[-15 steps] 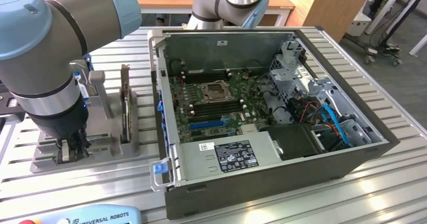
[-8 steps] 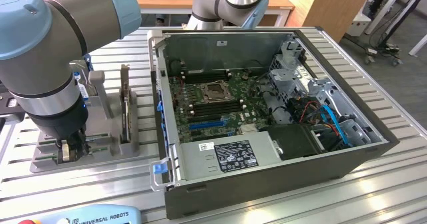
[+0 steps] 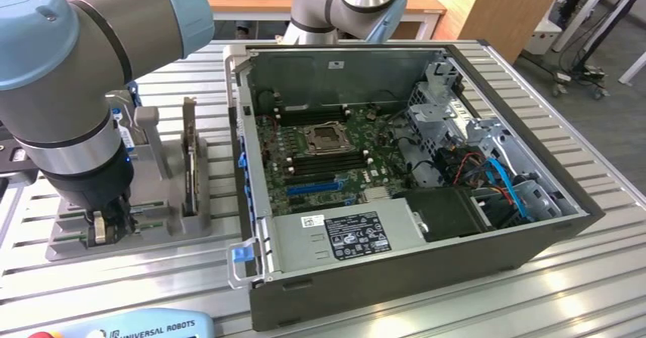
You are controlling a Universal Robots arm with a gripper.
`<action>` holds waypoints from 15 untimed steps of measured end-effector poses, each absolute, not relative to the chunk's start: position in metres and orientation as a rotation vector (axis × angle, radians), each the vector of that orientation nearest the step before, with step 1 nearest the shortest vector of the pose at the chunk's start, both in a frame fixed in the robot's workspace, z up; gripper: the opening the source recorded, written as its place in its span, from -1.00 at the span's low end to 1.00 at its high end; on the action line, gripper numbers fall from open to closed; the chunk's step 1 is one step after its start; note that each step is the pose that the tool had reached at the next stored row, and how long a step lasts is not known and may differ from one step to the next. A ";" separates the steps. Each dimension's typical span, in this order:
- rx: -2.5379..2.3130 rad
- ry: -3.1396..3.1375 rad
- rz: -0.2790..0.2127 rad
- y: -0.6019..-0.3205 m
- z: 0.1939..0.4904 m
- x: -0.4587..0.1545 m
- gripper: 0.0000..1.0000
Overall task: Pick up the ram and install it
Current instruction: 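Pick up the ram and move it above insertion slot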
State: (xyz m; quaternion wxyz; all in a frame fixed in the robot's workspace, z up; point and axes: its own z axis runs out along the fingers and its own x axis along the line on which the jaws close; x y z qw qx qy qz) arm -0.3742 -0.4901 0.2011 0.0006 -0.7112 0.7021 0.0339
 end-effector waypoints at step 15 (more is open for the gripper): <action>-2.256 2.183 0.106 -0.490 0.201 -0.374 -0.77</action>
